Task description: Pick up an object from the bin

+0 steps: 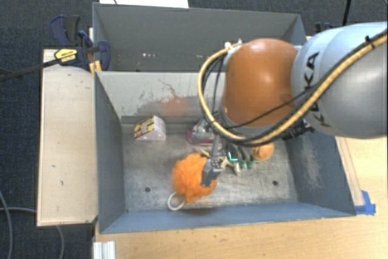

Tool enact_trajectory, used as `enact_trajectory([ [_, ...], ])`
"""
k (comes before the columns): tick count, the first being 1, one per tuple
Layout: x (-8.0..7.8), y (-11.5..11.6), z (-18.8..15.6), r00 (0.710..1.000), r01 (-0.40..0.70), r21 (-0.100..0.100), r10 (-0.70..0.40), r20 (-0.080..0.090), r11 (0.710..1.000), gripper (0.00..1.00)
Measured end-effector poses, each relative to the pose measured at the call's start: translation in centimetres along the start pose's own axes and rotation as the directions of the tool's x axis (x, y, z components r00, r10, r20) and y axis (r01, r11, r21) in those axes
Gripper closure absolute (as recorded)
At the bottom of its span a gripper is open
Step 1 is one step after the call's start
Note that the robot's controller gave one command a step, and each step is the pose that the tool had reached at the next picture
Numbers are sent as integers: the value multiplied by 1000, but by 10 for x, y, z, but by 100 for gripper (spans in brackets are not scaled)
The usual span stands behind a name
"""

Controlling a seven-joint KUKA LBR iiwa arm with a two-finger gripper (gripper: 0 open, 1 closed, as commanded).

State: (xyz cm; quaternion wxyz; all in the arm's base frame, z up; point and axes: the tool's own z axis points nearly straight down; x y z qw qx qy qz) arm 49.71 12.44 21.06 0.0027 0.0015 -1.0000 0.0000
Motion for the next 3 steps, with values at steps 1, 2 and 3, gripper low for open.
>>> enact_trajectory([
  [1, -2, -1, -4, 1000, -5, -1, 5, 8, 1000, 0],
  [2, 5, 17, 49, 986, 166, 0, -166, 10, 986, 0],
  [3, 19, 59, 49, 953, 303, 0, -303, 10, 953, 0],
])
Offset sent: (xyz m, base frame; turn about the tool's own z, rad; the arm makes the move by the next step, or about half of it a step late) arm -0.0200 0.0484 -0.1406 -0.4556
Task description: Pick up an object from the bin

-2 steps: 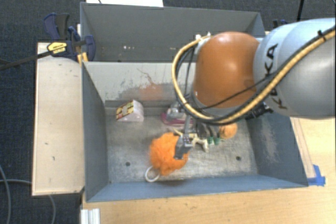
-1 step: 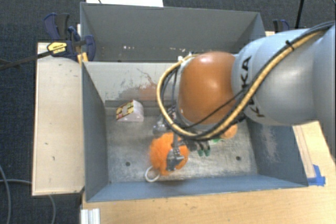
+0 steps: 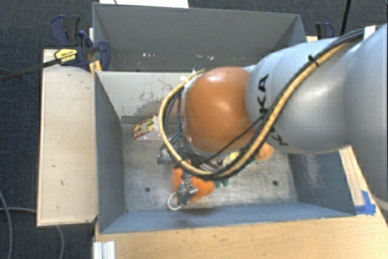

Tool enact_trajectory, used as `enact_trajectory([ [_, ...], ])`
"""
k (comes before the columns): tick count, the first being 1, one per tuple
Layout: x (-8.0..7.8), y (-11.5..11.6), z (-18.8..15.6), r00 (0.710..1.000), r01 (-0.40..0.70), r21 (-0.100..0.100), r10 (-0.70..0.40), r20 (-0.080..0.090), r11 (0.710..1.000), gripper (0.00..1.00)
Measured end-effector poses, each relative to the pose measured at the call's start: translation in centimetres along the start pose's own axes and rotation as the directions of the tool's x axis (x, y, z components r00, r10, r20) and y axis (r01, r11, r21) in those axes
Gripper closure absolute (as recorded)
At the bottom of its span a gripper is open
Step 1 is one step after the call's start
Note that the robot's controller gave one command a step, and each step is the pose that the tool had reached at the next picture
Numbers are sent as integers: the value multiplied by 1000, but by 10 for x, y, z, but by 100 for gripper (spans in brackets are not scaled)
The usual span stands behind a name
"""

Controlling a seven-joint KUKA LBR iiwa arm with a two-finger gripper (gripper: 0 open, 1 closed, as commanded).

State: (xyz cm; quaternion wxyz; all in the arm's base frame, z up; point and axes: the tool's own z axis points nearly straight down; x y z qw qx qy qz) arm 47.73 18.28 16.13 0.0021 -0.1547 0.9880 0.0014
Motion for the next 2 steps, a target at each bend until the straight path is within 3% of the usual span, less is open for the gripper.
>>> enact_trajectory([
  [1, -6, 25, 48, 999, 46, 1, -46, -7, 999, 0],
  [2, -1, -19, 80, 961, 278, 1, -278, 0, 961, 0],
])
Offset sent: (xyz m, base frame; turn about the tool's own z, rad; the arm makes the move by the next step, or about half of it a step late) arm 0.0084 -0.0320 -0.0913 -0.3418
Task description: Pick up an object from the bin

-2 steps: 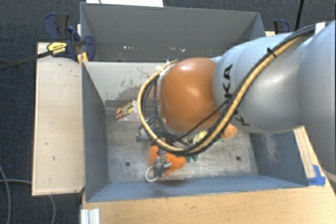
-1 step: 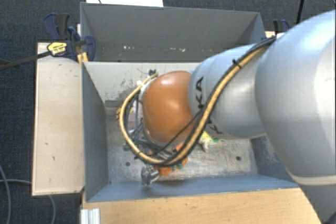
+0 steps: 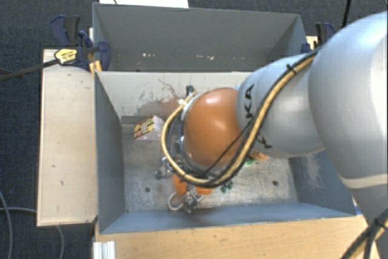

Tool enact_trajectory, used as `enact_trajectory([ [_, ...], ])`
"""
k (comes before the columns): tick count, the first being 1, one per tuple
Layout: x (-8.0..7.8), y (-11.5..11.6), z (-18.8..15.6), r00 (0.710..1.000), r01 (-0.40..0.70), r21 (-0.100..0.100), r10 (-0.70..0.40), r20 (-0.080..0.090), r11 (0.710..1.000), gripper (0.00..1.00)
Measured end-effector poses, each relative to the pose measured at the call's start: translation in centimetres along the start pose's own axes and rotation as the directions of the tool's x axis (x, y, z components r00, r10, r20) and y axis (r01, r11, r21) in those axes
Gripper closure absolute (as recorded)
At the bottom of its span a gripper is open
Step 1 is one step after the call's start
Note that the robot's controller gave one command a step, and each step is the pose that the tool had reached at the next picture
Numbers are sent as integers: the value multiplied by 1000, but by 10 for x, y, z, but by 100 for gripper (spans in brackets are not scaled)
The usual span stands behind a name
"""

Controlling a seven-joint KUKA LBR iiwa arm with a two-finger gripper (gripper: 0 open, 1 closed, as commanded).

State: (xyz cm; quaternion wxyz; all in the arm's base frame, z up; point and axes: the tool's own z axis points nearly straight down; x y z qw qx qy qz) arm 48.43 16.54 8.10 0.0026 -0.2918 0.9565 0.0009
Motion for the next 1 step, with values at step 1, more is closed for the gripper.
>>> enact_trajectory([
  [1, 20, -27, 8, 985, 172, 0, -172, -1, 985, 100],
])
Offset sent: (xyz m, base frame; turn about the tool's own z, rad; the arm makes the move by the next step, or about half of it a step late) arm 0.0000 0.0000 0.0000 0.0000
